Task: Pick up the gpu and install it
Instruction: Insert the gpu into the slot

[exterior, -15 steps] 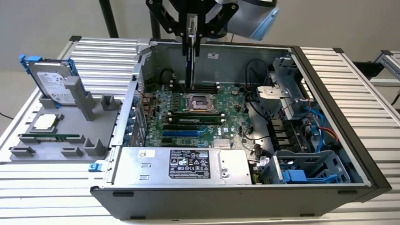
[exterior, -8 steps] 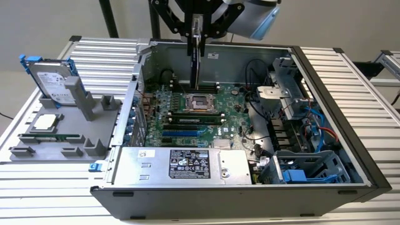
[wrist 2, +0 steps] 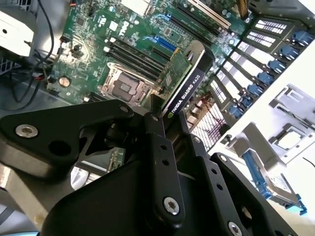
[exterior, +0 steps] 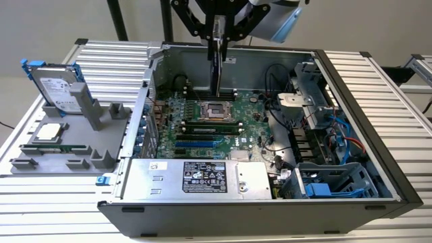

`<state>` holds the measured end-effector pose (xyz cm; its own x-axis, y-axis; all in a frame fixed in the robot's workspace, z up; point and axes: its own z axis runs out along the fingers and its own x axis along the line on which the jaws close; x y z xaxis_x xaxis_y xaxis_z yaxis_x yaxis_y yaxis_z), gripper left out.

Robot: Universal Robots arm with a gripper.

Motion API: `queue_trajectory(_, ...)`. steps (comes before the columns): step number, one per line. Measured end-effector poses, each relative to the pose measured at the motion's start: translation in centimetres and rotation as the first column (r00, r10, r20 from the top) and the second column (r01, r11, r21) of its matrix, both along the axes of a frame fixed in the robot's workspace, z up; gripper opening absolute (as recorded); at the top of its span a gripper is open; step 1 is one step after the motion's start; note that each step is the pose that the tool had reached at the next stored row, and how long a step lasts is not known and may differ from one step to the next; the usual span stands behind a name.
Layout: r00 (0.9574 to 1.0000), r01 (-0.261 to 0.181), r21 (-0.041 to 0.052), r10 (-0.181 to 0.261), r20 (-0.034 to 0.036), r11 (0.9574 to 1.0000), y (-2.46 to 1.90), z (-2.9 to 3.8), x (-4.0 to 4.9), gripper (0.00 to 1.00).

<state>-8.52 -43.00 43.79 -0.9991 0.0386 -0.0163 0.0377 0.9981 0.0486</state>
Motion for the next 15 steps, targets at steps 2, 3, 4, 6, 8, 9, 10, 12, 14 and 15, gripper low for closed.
queue_trajectory(2, 1.0000, 0.000, 0.0000, 0.000, 0.0000, 1.0000, 0.00, 0.00, 0.22, 0.00)
queue_trajectory(3, 1.0000, 0.000, 0.0000, 0.000, 0.0000, 1.0000, 0.00, 0.00, 0.33, 0.00)
queue_trajectory(4, 1.0000, 0.000, 0.0000, 0.000, 0.0000, 1.0000, 0.00, 0.00, 0.44, 0.00)
queue_trajectory(6, 1.0000, 0.000, 0.0000, 0.000, 0.0000, 1.0000, 0.00, 0.00, 0.67, 0.00)
queue_trajectory(8, 1.0000, 0.000, 0.0001, 0.000, 0.0000, 1.0000, -0.01, 0.00, 0.79, 0.00)
queue_trajectory(9, 1.0000, 0.000, 0.0000, 0.000, 0.0000, 1.0000, 0.00, 0.00, 0.84, 0.00)
queue_trajectory(10, 1.0000, 0.000, 0.0000, 0.000, 0.0000, 1.0000, 0.00, 0.00, 0.90, 0.00)
queue_trajectory(12, 1.0000, 0.000, 0.0000, 0.000, 0.0000, 1.0000, 0.00, 0.00, 1.02, 0.00)
queue_trajectory(14, 1.0000, 0.000, 0.0000, 0.000, 0.0000, 1.0000, 0.00, 0.00, 1.05, 0.00)
queue_trajectory(15, 1.0000, 0.000, 0.0000, 0.000, 0.0000, 1.0000, 0.00, 0.00, 1.07, 0.00)
